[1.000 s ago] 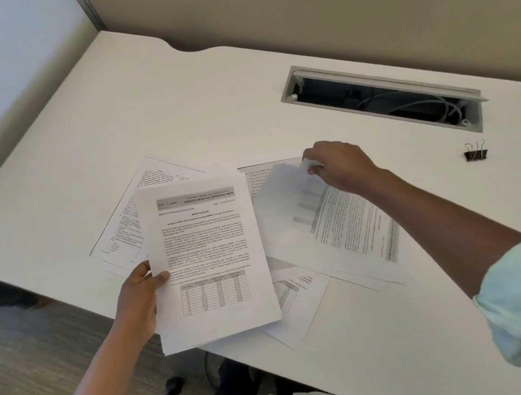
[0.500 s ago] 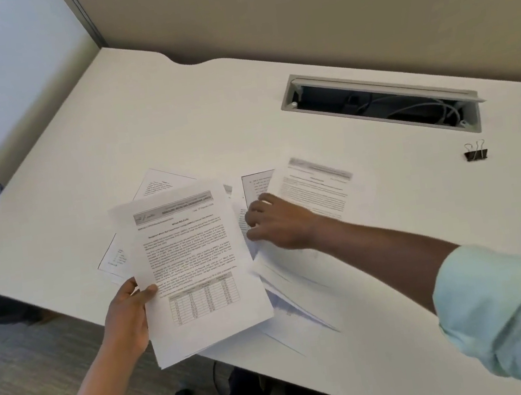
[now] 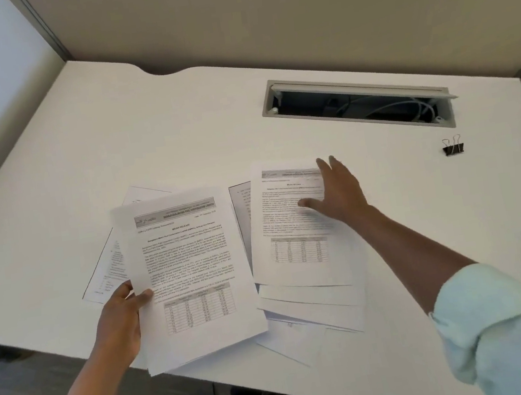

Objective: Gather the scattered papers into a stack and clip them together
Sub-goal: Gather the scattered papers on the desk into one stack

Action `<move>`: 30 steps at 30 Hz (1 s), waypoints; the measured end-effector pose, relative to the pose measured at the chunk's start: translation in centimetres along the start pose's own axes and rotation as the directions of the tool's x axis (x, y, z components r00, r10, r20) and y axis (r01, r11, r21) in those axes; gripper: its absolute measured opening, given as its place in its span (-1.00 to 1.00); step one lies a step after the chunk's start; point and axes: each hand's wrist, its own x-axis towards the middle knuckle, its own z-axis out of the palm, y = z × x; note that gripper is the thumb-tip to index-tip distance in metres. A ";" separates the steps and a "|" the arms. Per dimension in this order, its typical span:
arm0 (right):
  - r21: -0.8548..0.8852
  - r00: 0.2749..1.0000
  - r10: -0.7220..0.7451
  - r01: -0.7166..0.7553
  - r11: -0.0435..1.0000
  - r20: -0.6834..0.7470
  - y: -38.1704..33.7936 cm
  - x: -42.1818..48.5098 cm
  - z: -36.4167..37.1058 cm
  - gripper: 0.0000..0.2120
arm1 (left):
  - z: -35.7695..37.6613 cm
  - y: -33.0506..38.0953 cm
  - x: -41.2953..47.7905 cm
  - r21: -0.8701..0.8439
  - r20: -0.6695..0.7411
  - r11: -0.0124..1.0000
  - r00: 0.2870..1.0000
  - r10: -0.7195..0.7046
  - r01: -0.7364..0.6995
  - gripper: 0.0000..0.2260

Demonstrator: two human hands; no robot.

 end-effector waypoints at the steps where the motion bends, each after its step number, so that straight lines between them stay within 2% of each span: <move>1: -0.015 0.999 0.036 -0.035 0.999 0.032 0.9 0.6 -0.1 0.20 | 0.0 0.3 0.1 0.003 0.019 1.000 1.000 0.005 -0.005 -0.66; 4: -0.073 0.992 0.032 -0.023 0.997 0.123 2.3 1.2 0.3 0.32 | 0.0 1.0 0.4 0.006 0.079 1.000 0.997 0.021 -0.021 -0.66; 7: -0.110 0.994 0.002 0.010 0.994 0.108 2.6 0.9 0.9 0.31 | 0.2 1.7 0.3 -0.017 0.119 0.999 0.992 0.040 -0.039 -0.66; 14: -0.103 0.998 -0.037 0.043 0.994 0.058 2.1 -0.1 1.8 0.15 | 1.0 2.8 1.3 -0.015 0.163 0.998 0.984 0.065 -0.063 -0.66; 16: -0.060 0.999 -0.050 0.051 0.997 0.013 1.4 -0.8 1.8 0.04 | 1.8 2.8 1.4 -0.006 0.163 0.997 0.984 0.071 -0.071 -0.68; 19: 0.117 0.991 -0.038 0.054 0.992 -0.128 0.4 -2.0 1.8 -0.22 | 2.8 2.7 1.7 -0.001 0.157 0.997 0.985 0.078 -0.078 -0.71; 23: 0.443 0.953 0.063 0.079 0.893 -0.297 -0.5 -3.2 1.4 -0.35 | 3.6 2.4 2.2 0.024 0.124 0.996 0.989 0.080 -0.084 -0.71; 26: 0.579 0.950 0.149 0.039 0.814 -0.274 -1.6 -4.5 -0.8 -0.37 | 3.9 2.1 2.5 0.034 0.103 0.997 0.992 0.067 -0.071 -0.71; 30: 0.781 0.952 0.189 0.073 0.621 -0.240 -3.1 -6.2 -4.7 -0.36 | 3.9 1.8 2.7 0.032 0.084 0.998 0.995 0.058 -0.061 -0.73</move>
